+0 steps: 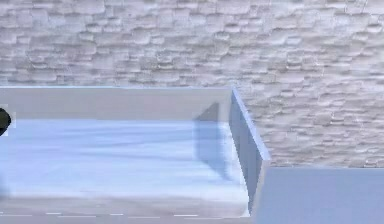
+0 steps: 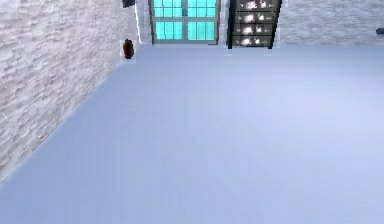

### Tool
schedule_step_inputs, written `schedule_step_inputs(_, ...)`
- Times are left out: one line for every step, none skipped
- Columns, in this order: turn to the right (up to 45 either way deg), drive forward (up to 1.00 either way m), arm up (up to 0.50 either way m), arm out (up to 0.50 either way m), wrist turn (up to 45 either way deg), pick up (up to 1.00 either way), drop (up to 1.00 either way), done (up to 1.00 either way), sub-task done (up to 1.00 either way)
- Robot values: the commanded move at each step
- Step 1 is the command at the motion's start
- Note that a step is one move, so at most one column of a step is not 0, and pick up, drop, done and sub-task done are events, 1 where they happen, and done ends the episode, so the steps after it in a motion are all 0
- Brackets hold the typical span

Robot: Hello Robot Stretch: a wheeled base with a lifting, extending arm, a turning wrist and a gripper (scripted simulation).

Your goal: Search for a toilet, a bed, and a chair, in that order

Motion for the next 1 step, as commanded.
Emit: schedule_step_inputs(-30.0,0.0,0.0,0.0,0.0,0.0,0.0,0.0,0.0)
